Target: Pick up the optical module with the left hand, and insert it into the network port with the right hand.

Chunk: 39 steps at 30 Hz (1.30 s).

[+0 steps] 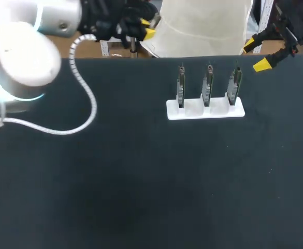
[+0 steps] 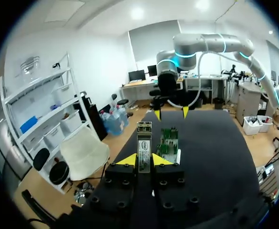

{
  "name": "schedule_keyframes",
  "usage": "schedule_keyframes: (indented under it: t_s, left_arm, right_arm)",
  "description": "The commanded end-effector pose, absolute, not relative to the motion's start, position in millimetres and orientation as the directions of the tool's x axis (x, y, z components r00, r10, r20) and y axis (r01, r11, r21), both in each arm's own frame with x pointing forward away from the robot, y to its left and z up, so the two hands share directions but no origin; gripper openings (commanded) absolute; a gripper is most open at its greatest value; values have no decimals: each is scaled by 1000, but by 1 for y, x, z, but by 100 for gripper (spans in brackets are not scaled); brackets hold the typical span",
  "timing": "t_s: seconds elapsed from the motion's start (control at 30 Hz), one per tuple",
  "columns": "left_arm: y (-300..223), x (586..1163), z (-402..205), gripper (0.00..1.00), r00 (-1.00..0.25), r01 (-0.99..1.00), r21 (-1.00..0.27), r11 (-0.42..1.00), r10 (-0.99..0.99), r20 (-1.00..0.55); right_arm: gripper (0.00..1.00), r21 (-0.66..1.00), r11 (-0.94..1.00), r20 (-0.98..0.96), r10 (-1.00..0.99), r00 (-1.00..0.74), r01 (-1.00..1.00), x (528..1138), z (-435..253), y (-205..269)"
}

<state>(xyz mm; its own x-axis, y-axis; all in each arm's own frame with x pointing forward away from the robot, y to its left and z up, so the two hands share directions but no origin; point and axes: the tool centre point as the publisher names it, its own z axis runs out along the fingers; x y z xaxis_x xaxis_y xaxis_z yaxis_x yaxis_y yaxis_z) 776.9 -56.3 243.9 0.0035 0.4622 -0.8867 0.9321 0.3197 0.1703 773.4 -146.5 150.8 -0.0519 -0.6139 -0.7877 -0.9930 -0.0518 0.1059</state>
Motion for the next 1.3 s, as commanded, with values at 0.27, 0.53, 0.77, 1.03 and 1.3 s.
schedule_keyframes:
  t_s: [0.27,0.53,0.77,1.03,1.3]
  left_arm:
    - [-146,794,241,0,84,966,146,215,274,-958]
    - [-183,787,245,0,98,979,131,157,203,-974]
    - [-214,777,242,0,87,989,106,103,172,-981]
    - [-237,772,236,0,75,994,87,73,152,-986]
    - [-247,775,228,0,10,996,19,89,92,-996]
  right_arm:
    - [100,104,-50,-788,-614,-51,-993,773,151,-146]
    - [100,104,-50,-788,-614,-51,-993,773,151,-146]
    - [100,104,-50,-788,-614,-51,-993,773,151,-146]
    - [100,104,-50,-788,-614,-51,-993,773,151,-146]
    - [100,104,-50,-788,-614,-51,-993,773,151,-146]
